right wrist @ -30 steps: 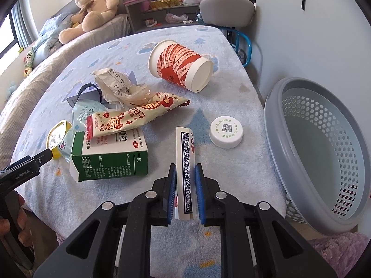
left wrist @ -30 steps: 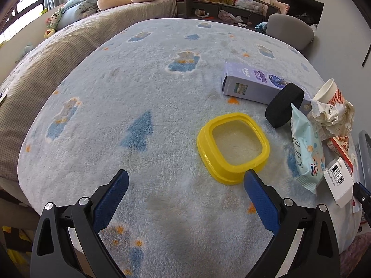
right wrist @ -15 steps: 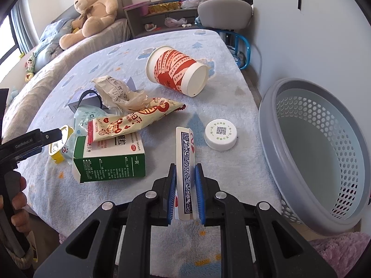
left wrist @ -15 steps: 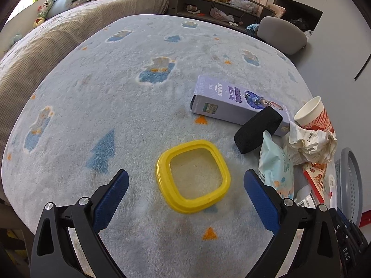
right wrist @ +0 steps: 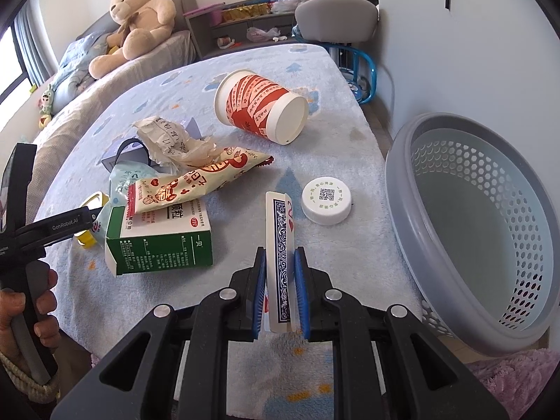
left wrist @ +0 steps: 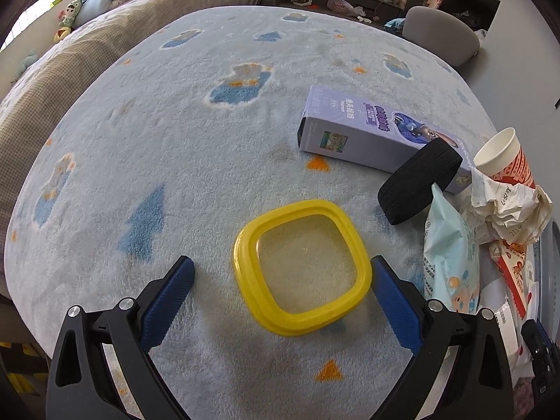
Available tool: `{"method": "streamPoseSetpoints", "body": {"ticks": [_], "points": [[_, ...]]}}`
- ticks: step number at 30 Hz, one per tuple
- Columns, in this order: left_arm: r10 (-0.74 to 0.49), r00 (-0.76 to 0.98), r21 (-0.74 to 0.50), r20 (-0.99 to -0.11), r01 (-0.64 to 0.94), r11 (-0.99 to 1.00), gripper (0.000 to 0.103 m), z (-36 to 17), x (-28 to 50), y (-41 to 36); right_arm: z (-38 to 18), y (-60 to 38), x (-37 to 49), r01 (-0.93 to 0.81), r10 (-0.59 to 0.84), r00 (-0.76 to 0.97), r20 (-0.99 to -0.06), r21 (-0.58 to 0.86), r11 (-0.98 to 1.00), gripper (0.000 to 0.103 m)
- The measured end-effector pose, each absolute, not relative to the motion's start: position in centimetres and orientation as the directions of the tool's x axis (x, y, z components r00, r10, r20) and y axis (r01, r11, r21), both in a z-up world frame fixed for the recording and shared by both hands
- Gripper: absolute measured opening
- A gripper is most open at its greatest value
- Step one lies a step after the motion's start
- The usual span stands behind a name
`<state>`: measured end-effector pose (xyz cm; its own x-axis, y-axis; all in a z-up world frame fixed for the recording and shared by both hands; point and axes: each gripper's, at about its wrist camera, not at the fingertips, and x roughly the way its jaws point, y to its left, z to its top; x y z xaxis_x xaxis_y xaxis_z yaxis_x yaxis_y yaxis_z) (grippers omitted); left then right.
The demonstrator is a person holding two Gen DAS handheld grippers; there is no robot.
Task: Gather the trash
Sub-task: 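Close the left gripper on the yellow square lid and lift it, then carry the yellow lid and paper strip over the grey basket and release both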
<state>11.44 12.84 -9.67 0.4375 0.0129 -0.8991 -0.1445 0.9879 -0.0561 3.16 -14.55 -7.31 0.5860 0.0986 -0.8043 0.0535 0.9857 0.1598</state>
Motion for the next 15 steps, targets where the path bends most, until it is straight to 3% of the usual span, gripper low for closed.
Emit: {"method": "streamPoseSetpoints", "body": {"ticks": [3, 7, 15], "points": [[0.006, 0.457, -0.063, -0.889, -0.137, 0.988, 0.093, -9.6, 11.3, 13.0, -7.2, -14.6, 3.1, 0.055, 0.097, 0.589, -0.802, 0.159, 0.986, 0.016], [-0.010, 0.490, -0.068, -0.872, -0.101, 0.993, 0.072, -9.0, 10.7, 12.9, -7.2, -14.5, 3.0, 0.054, 0.097, 0.590, -0.802, 0.159, 0.986, 0.016], [0.015, 0.590, -0.047, -0.807, -0.090, 0.995, 0.071, -5.5, 7.6, 13.2, -6.5, -14.8, 2.5, 0.052, 0.109, 0.602, -0.791, 0.174, 0.983, 0.016]]}}
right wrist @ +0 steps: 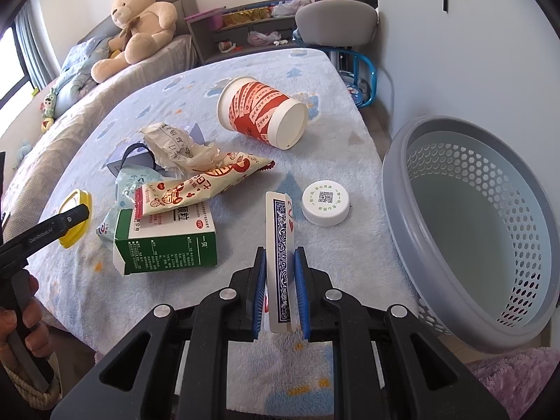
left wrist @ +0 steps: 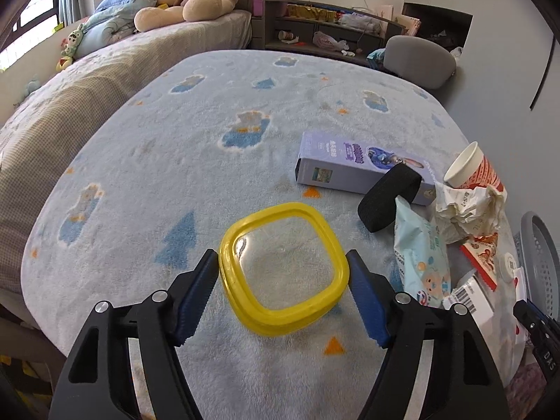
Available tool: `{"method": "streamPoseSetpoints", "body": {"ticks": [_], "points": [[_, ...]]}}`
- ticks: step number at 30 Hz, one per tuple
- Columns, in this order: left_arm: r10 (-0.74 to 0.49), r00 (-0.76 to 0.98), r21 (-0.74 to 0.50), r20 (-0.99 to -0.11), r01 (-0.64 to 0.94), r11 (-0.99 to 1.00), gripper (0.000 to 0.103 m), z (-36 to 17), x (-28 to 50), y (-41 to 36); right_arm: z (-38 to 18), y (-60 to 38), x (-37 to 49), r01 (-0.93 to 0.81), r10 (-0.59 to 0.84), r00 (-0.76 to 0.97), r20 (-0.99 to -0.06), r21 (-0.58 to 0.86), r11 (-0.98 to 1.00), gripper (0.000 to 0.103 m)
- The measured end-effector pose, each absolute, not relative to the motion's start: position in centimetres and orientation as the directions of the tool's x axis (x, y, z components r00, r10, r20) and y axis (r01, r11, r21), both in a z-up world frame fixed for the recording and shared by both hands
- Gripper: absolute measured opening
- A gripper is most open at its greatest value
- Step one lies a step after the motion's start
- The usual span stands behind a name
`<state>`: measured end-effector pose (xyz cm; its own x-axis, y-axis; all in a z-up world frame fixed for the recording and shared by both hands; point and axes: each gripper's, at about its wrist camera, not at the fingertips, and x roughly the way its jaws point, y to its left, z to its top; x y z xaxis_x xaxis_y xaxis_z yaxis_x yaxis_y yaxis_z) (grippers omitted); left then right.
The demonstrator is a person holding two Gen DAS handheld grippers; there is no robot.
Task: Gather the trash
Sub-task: 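Carry the yellow lid and paper strip over the grey basket and release both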
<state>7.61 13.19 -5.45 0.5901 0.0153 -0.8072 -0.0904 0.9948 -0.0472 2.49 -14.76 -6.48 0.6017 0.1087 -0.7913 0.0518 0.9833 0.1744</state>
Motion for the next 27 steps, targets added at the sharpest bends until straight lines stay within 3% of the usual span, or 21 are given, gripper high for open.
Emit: {"method": "streamPoseSetpoints", "body": {"ticks": [6, 13, 27], "points": [[-0.004, 0.681, -0.048, -0.732, -0.046, 0.998, 0.071, -0.8, 4.5, 11.3, -4.9, -15.9, 1.0, 0.051, 0.113, 0.634, -0.765, 0.187, 0.981, 0.016], [-0.136, 0.714, -0.048, -0.686, 0.143, 0.989, 0.071, 2.6, 2.7, 3.2, -3.1, -20.6, -1.3, 0.107, 0.091, 0.681, -0.727, 0.222, 0.969, 0.016], [-0.353, 0.583, -0.021, -0.732, 0.498, 0.867, 0.071, 0.3, 2.9, -15.7, -4.0, -34.7, -4.2, 0.343, -0.082, 0.659, -0.748, 0.201, 0.918, 0.017]]}}
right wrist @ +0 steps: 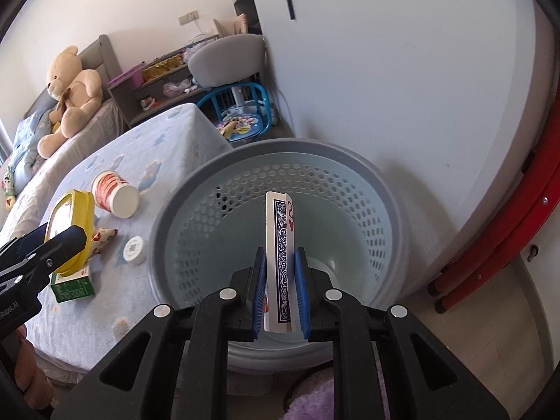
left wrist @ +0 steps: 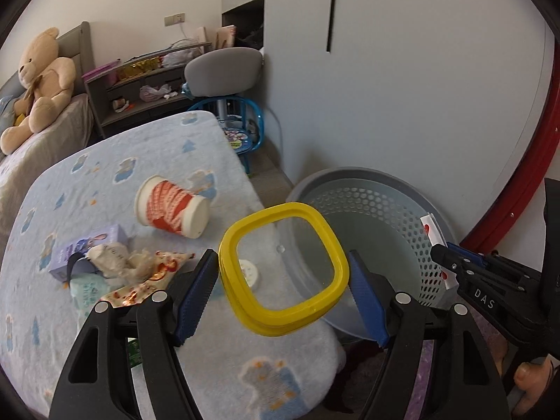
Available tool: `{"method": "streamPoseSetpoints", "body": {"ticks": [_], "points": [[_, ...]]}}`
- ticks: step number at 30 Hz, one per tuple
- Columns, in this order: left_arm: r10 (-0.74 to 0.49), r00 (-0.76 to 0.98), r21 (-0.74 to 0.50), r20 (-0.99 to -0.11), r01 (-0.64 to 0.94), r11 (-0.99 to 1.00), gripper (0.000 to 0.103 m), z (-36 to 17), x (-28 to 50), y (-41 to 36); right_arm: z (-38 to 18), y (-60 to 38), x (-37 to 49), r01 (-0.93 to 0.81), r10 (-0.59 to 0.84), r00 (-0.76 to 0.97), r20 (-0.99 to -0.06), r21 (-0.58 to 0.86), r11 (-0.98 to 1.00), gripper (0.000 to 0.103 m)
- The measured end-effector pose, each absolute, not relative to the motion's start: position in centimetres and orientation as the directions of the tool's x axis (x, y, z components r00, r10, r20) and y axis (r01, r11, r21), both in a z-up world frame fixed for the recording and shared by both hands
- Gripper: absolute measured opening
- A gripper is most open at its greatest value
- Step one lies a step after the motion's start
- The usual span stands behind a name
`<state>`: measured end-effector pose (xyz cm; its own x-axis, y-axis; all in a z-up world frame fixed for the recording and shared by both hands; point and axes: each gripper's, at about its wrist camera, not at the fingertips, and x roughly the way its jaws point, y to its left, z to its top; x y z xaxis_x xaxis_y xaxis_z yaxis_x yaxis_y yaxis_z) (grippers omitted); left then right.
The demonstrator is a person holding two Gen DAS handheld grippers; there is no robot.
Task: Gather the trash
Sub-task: 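Carry the yellow lid and paper strip over the grey basket and release both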
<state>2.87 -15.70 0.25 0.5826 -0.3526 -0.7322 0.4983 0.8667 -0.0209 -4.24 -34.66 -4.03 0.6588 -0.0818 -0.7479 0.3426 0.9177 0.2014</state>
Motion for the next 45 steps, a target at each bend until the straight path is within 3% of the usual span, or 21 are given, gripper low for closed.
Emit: {"method": "streamPoseSetpoints", "body": {"ticks": [17, 18, 22, 34, 45], "points": [[-0.361, 0.518, -0.022, -0.775, 0.549, 0.836, 0.073, -2.8, 4.7, -22.8, -5.6, -38.2, -3.4, 0.344, -0.051, 0.664, -0.746, 0.244, 0.907, 0.019], [-0.360, 0.517, -0.021, -0.777, 0.550, 0.835, 0.073, -2.8, 4.6, -22.9, -5.6, -38.4, -3.5, 0.347, -0.053, 0.665, -0.745, 0.245, 0.905, 0.020], [-0.342, 0.516, -0.009, -0.785, 0.542, 0.840, 0.077, -3.1, 4.6, -23.3, -5.4, -38.6, -3.7, 0.356, -0.065, 0.677, -0.733, 0.249, 0.901, 0.045], [-0.306, 0.534, 0.008, -0.788, 0.506, 0.863, 0.077, -3.0, 4.6, -22.6, -5.2, -38.8, -3.7, 0.358, -0.065, 0.680, -0.730, 0.254, 0.898, 0.049], [-0.299, 0.544, 0.003, -0.784, 0.484, 0.875, 0.077, -2.4, 4.2, -21.8, -4.9, -38.5, -4.1, 0.355, -0.082, 0.690, -0.719, 0.237, 0.904, 0.065]]}}
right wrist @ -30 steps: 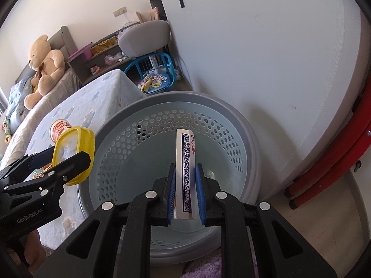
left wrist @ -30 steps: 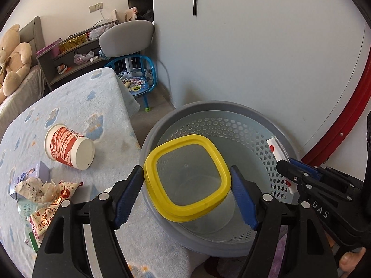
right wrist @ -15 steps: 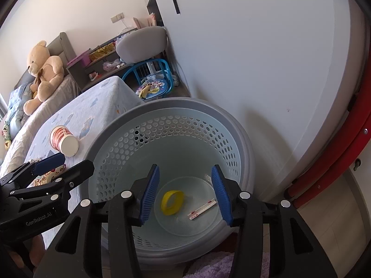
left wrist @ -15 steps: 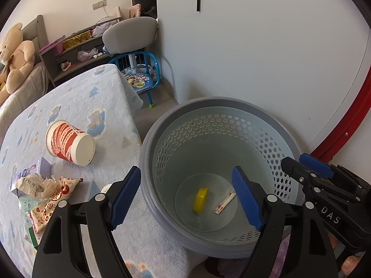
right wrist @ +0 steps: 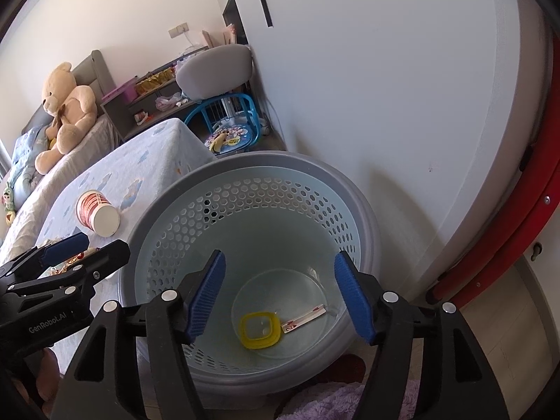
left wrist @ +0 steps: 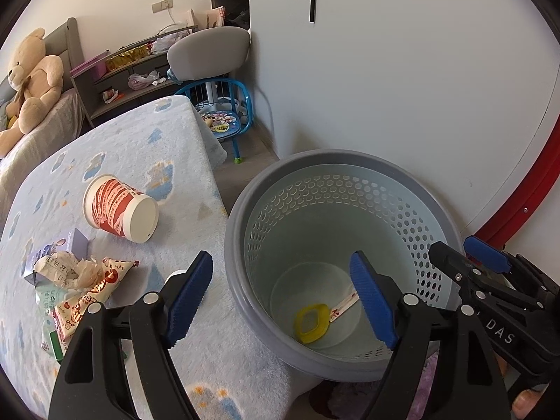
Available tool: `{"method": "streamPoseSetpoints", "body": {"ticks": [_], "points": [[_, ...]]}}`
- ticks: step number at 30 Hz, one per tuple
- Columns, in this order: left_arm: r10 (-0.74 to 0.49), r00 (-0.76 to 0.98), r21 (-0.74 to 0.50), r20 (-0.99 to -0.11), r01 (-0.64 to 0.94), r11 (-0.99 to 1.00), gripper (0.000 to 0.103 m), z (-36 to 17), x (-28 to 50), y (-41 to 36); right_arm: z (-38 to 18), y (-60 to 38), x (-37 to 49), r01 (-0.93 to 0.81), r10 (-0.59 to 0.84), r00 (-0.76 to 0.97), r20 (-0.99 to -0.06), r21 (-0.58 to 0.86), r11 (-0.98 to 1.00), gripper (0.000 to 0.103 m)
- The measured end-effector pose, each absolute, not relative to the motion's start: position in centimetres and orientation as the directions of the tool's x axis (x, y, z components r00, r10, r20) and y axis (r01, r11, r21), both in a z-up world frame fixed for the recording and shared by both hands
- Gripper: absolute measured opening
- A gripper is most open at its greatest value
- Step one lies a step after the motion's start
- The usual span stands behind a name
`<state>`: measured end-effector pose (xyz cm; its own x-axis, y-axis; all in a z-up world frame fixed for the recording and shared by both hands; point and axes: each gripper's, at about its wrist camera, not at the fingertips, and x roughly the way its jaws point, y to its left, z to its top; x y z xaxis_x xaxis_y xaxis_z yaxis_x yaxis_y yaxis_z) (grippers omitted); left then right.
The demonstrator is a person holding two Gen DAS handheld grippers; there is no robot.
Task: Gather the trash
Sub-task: 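Carry the yellow lid and paper strip over the grey basket and release both, then move both open grippers back from the basket toward the table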
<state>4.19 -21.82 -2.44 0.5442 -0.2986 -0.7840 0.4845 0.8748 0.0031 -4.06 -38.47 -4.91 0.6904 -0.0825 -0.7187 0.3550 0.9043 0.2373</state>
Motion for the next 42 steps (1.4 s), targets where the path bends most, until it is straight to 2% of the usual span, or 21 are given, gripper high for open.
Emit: {"method": "streamPoseSetpoints", "body": {"ticks": [4, 22, 33, 42], "points": [[-0.295, 0.550, 0.004, -0.781, 0.477, 0.879, 0.077, -2.2, 4.0, -21.5, -4.9, -38.6, -4.2, 0.352, -0.082, 0.694, -0.716, 0.237, 0.905, 0.072], [-0.298, 0.575, -0.021, -0.762, 0.438, 0.899, 0.077, -1.1, 2.9, -18.5, -4.8, -37.3, -5.1, 0.345, -0.100, 0.693, -0.714, 0.207, 0.915, 0.081], [-0.276, 0.591, -0.033, -0.758, 0.388, 0.921, 0.077, -1.3, 2.3, -14.3, -4.9, -34.2, -6.0, 0.314, -0.071, 0.698, -0.713, 0.216, 0.924, 0.083], [-0.212, 0.616, -0.025, -0.759, 0.299, 0.954, 0.077, -1.7, 2.1, -8.4, -4.3, -29.9, -5.8, 0.233, 0.010, 0.717, -0.697, 0.252, 0.939, 0.083]]}}
